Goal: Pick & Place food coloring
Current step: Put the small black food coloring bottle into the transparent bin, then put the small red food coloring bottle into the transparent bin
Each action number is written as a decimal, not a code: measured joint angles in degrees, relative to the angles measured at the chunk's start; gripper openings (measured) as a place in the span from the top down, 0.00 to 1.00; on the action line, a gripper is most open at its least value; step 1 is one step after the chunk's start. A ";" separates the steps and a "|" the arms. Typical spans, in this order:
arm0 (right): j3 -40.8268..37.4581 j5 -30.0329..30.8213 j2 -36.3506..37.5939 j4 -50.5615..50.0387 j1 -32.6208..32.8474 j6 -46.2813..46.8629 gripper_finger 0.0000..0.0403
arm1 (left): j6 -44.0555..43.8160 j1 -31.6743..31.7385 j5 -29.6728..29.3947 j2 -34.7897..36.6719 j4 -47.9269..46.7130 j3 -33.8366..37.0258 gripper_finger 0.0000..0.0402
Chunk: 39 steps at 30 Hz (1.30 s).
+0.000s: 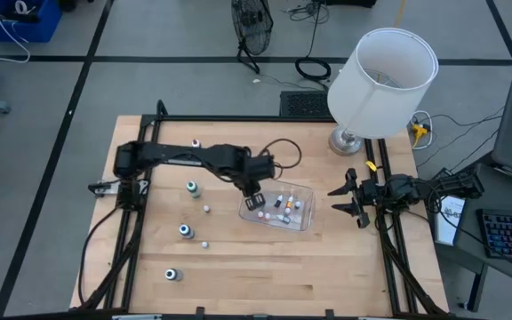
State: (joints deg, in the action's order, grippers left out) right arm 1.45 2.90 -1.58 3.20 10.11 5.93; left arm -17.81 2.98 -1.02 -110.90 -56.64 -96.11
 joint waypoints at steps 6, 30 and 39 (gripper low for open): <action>0.00 0.00 0.00 -0.04 0.00 -0.02 0.58 | 1.19 0.22 1.22 -5.44 -0.33 -0.79 0.88; 0.00 -0.02 0.00 -0.02 0.00 -0.01 0.58 | -0.62 0.42 5.03 -9.53 -0.14 -0.81 0.60; 0.00 0.00 0.02 -0.02 0.00 -0.01 0.58 | -2.48 3.12 4.46 -4.09 -3.79 -1.95 0.58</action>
State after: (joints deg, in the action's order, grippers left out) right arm 1.45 2.90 -1.56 3.18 10.11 5.92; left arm -20.30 6.10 3.44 -114.99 -60.44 -98.06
